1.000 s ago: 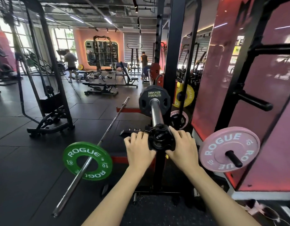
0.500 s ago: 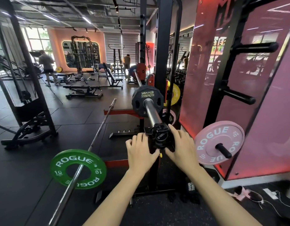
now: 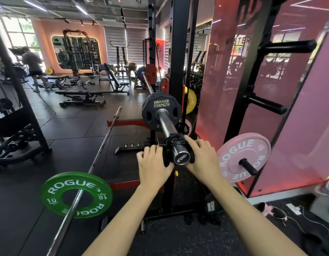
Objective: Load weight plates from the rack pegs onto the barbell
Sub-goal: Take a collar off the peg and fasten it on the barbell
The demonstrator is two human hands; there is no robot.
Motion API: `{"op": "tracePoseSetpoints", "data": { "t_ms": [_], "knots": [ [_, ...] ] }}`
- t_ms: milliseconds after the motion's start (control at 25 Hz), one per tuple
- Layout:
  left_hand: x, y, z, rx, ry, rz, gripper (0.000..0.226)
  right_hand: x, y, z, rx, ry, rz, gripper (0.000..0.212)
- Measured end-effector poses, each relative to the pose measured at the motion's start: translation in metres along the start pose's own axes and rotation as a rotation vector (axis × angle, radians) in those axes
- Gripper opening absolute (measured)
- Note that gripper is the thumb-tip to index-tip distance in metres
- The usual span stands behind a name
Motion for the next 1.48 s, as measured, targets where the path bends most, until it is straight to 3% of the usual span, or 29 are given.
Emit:
{"op": "tracePoseSetpoints", "data": {
  "t_ms": [440,600,800,1000,1120,1280,1400,1480],
  "knots": [
    [0.111,0.081,0.025,0.089,-0.148,0.194,0.038,0.123,0.09,-0.044,0.157,-0.107,-0.012,0.073],
    [0.134,0.101,0.031,0.092,-0.225,0.297,0.046,0.16,0.114,-0.055,0.151,-0.146,-0.036,0.074],
    [0.16,0.115,0.025,0.218,-0.216,0.31,0.064,0.185,0.13,-0.065,0.117,-0.138,-0.033,0.074],
    [0.174,0.13,0.025,0.28,-0.239,0.258,0.046,0.197,0.132,-0.069,0.04,-0.124,-0.054,0.07],
    [0.173,0.124,0.028,0.229,-0.269,0.149,0.036,0.196,0.133,-0.067,0.0,-0.146,-0.042,0.073],
    [0.172,0.12,0.024,-0.024,-0.153,0.134,0.031,0.193,0.131,-0.06,0.047,-0.191,-0.077,0.079],
    [0.175,0.114,0.026,-0.224,-0.112,0.11,0.06,0.194,0.128,-0.059,0.043,-0.219,-0.109,0.074],
    [0.178,0.117,0.024,-0.227,-0.077,0.135,0.074,0.196,0.126,-0.059,0.041,-0.226,-0.131,0.073]
  ]
}}
Point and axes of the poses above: each hand's wrist, its own x-axis towards the middle knuckle, its own y-axis out of the palm, z = x × y, the point moved 9 cm from there along x, towards the middle knuckle, and after that the axes turned 8 degrees about -y, right-handed, at the moved point
